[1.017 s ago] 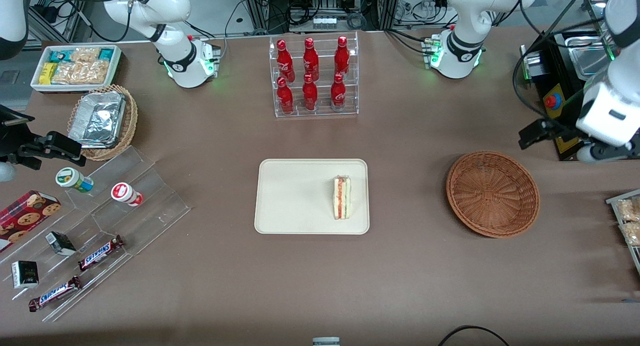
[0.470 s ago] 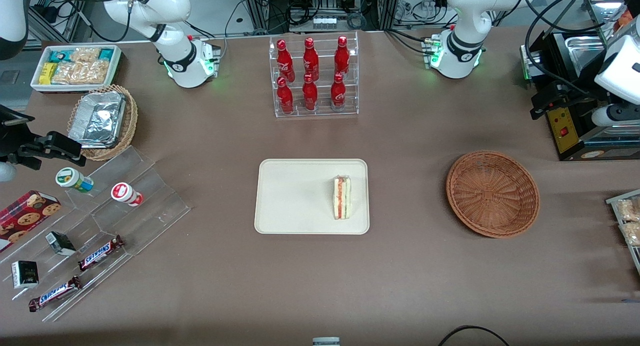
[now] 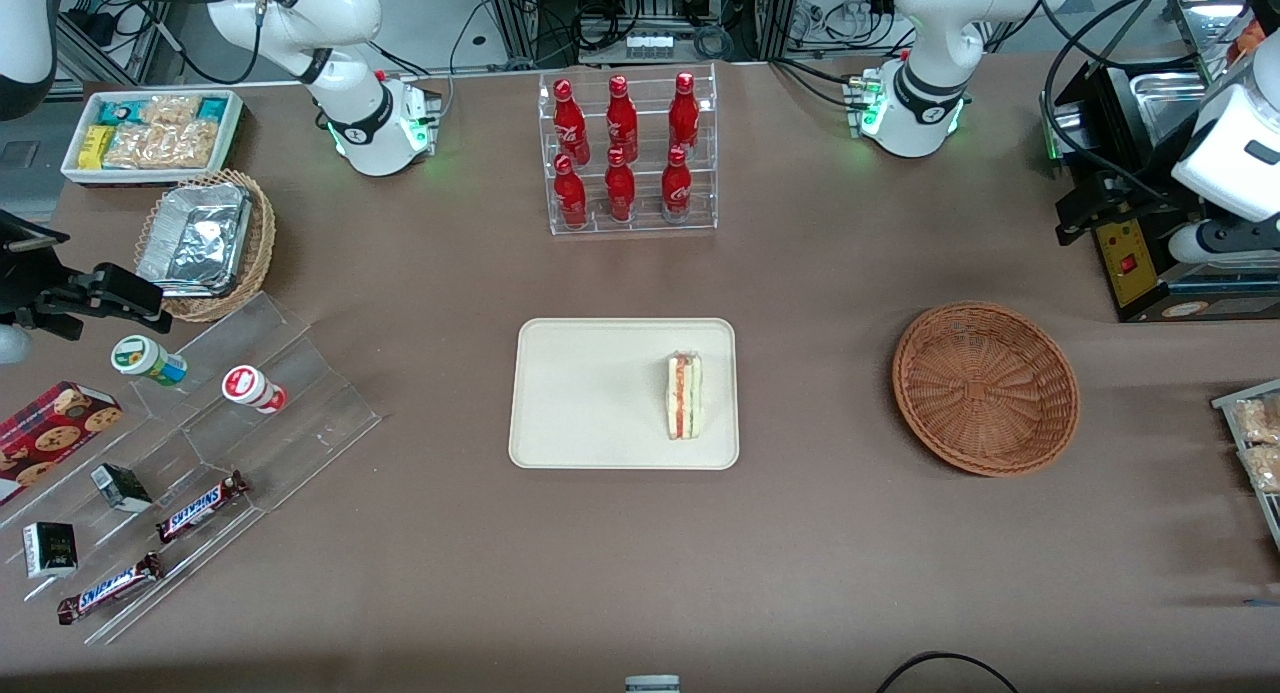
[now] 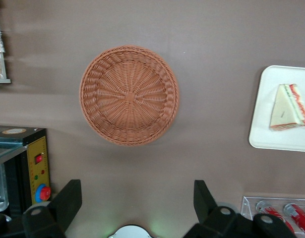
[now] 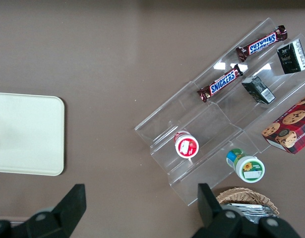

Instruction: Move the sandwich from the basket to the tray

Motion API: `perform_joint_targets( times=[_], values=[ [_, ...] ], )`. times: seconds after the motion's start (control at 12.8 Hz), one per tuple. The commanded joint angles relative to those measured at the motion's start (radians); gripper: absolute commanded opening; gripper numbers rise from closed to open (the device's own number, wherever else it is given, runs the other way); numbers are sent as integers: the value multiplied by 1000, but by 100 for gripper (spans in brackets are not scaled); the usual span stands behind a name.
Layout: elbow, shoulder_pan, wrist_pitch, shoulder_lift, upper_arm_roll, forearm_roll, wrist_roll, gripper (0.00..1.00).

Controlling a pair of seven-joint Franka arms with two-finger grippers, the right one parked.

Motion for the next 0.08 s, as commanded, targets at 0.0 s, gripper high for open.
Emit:
perform_joint_targets(
  times=[0.0],
  values=[
    [-5,11,3,2,-9,20,12,100]
  ],
)
